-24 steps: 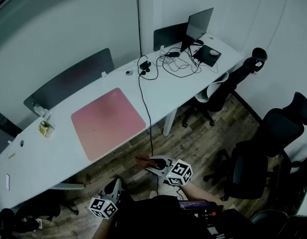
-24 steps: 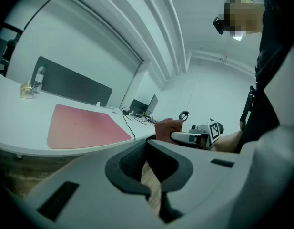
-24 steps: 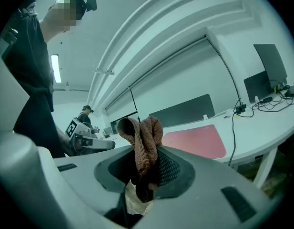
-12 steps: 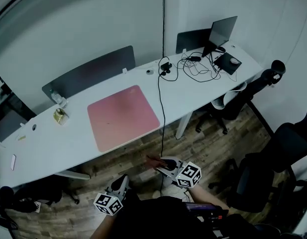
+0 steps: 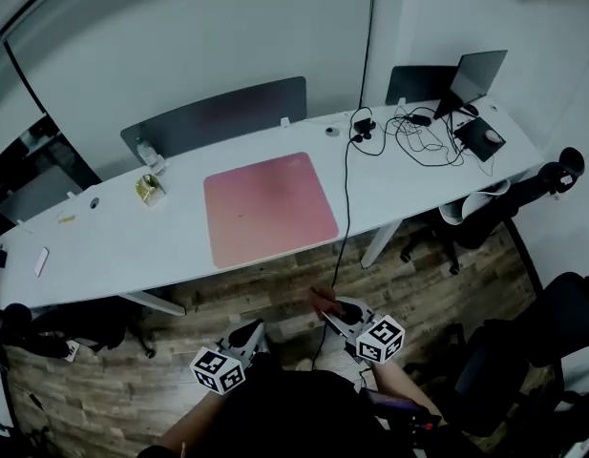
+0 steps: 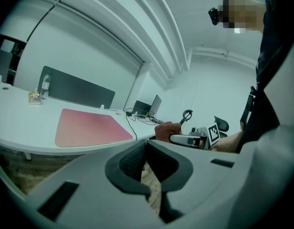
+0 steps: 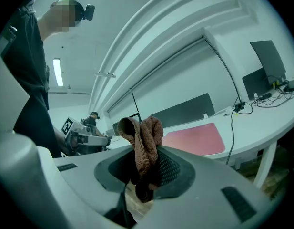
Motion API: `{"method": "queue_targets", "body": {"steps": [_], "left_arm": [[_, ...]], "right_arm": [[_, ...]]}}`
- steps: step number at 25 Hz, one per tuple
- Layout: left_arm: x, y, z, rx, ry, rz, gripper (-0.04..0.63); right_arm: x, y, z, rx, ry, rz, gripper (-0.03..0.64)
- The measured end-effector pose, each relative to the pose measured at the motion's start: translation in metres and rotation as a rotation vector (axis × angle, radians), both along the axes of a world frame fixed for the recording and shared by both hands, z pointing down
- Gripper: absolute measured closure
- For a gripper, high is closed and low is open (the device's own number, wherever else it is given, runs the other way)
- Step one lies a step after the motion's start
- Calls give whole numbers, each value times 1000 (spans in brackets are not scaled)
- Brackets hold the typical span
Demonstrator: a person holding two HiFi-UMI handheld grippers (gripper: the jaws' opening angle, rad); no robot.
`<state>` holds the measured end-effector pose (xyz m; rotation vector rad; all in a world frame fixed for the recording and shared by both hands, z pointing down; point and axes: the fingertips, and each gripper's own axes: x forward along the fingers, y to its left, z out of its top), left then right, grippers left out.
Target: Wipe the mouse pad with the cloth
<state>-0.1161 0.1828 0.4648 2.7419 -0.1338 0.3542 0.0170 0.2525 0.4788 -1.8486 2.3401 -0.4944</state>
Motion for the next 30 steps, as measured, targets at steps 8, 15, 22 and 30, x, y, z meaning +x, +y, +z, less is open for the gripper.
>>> {"method": "queue_targets", "body": {"steps": [8,15,22,30], "left_arm": [[5,-7,-6,11,-20,-23,586],[-16,-28,-6,4,-32,-94,586],[-40,-66,4,-22,-26,-184,586],[-60,-133,5,-46,-9,-271,586]], "right_arm": [[-1,-10,4,0,-41,-24,502],[-18,-40,11,-25,-41,-101,502],[-40,-93,15,-55,-12,-199,502],[-73,-172,20,-110,104,-372,502]]}}
